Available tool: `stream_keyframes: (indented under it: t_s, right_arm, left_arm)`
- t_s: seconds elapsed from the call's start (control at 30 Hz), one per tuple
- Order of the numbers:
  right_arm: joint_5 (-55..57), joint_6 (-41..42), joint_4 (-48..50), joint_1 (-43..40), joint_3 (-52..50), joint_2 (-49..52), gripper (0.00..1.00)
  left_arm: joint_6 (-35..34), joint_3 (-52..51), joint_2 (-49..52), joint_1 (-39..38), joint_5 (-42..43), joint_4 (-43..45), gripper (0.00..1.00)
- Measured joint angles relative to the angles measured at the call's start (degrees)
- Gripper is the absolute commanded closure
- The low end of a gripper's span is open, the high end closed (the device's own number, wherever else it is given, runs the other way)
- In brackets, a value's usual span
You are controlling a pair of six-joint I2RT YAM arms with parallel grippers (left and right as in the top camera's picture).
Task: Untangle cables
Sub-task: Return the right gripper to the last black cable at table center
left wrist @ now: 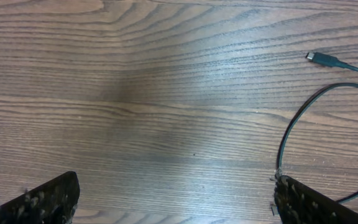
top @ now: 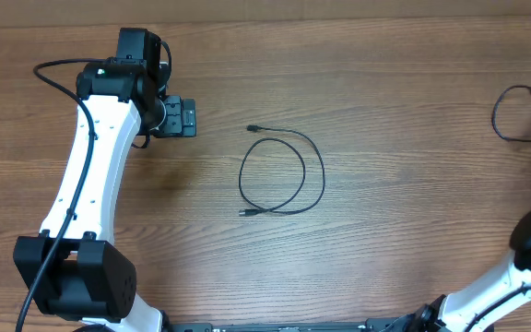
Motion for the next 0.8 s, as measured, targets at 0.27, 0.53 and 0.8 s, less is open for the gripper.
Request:
stream_keyframes:
  t_s: [0.27, 0.53, 0.8]
  right_arm:
    - [-0.5, 0.1, -0.4, 0.0, -0.1, 4.8, 0.96]
    - [-3.3, 1.1, 0.2, 0.0, -0.1, 4.9, 0.36]
    - [-4.5, 3.5, -0.8, 0.2, -0.1, 4.9, 0.20]
  left_arm:
    - [0.0, 0.0, 0.0, 0.0, 0.0, 0.0, 0.00]
    - [0.0, 0.0, 0.0, 0.0, 0.0, 0.0, 0.00]
    - [0.0, 0.0, 0.0, 0.0, 0.0, 0.0, 0.00]
